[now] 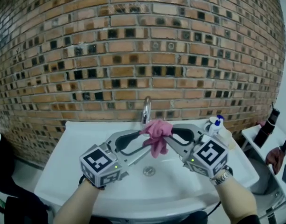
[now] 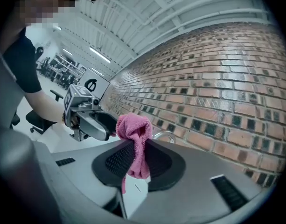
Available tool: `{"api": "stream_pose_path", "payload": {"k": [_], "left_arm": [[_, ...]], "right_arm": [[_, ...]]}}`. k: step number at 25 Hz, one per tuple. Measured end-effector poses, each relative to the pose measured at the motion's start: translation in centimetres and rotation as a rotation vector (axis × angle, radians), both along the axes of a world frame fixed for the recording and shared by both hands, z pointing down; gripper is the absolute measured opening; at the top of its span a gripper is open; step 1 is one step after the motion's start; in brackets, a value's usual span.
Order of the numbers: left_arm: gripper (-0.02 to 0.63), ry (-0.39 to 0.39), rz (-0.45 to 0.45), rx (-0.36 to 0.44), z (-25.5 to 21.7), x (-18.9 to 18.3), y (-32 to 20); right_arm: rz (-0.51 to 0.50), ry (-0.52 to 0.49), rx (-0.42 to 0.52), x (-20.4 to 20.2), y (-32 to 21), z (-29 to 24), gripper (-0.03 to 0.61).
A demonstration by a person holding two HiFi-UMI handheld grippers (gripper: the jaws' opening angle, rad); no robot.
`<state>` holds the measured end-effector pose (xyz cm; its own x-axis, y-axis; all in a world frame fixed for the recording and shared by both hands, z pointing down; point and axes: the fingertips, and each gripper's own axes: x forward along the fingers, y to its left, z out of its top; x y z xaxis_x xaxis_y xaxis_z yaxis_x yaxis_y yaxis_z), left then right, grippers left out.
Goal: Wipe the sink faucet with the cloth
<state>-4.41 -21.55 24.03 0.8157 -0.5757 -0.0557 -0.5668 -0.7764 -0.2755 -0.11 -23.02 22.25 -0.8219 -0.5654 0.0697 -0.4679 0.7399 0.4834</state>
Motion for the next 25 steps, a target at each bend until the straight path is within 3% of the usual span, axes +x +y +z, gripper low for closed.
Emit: {"api": "stream_pose_path", "payload": {"k": [3,15,20,25], "left_arm": [[0.236,-0.003,0.047,0.02,-0.4,0.1,1.0],[0.241,-0.049,0.176,-0.022,0.8,0.8,3.5],[0.166,-0.047,0.191,-0.017,1.1,0.5,3.7],[0.115,-0.056,0.125,0.015,1.4,-0.2,2.6]], "right_arm": [[-0.087,0.027,0.006,-0.9,1.4,0.5,0.077],[-0.331,0.066,-0.056,-3.2,5.1,2.0,0.077],[-0.365,0.042,-0.084,-3.5,5.2,2.2,0.077],[-0.33,0.027,-0.093,-3.7,4.3,2.6,0.086]]}}
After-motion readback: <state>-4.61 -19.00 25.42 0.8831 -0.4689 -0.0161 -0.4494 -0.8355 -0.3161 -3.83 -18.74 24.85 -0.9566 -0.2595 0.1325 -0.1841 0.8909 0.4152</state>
